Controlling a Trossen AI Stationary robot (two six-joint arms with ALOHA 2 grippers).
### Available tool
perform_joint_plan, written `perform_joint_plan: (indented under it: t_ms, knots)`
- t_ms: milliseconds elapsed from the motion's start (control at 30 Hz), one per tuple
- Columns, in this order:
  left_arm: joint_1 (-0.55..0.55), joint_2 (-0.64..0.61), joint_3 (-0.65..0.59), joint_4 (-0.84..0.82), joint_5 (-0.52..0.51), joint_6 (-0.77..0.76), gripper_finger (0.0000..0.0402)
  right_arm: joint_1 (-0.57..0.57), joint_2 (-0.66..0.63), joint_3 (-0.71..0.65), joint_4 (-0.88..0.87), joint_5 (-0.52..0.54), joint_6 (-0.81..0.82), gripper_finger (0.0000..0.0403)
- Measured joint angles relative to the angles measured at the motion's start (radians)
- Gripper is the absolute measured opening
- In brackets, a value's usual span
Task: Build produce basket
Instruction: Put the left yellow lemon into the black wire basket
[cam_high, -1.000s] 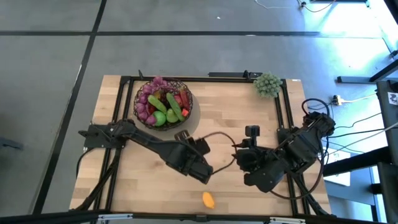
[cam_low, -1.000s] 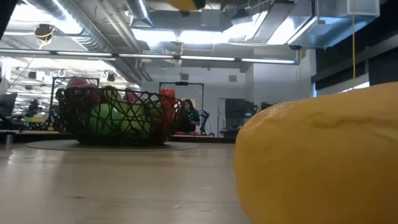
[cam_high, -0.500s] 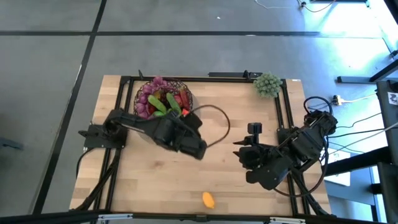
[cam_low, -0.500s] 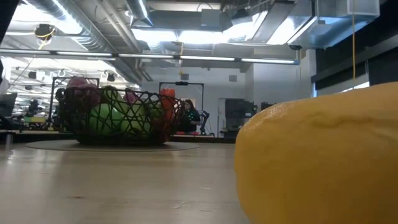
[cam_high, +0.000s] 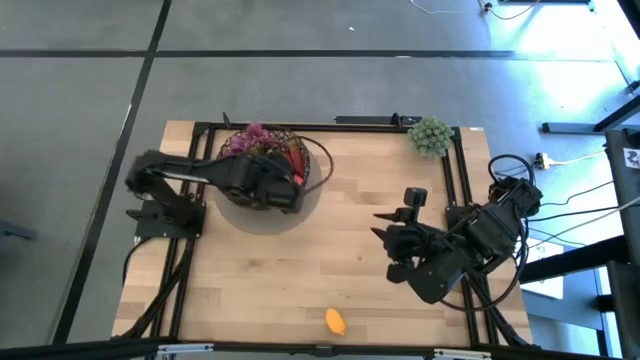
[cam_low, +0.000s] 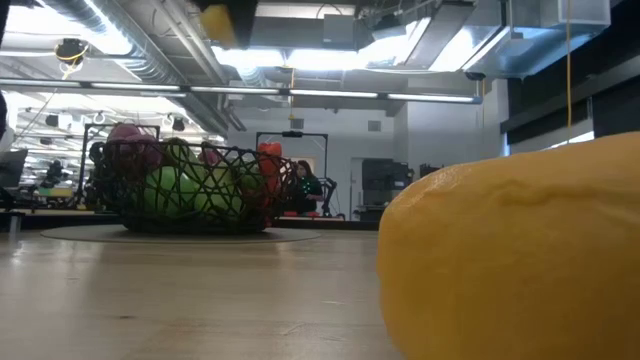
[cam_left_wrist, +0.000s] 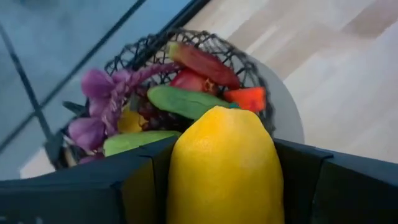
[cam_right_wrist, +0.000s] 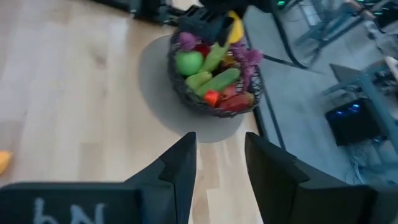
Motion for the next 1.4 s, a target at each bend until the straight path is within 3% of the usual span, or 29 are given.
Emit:
perform_joint_plan:
  t_ms: [300,667,1200,1400]
  knots:
    - [0.103,-0.221,-0.434,0.387,0.034,-0.003,0.0175,-0.062,0.000,0.000,0.004,0.047,0.030,0.0136]
    - [0.177,-0.226,-0.748,0.670,0.135,-0.045,0.0175,-0.116,0.000,0.000,0.010,0.045,0.028,0.0136]
    - [0.199,-0.225,-0.796,0.694,0.137,-0.056,0.0185,-0.160,0.000,0.000,0.010,0.044,0.027,0.0136]
    - [0.221,-0.225,-0.796,0.690,0.200,-0.056,0.0204,-0.163,0.000,0.000,0.010,0.042,0.024,0.0136]
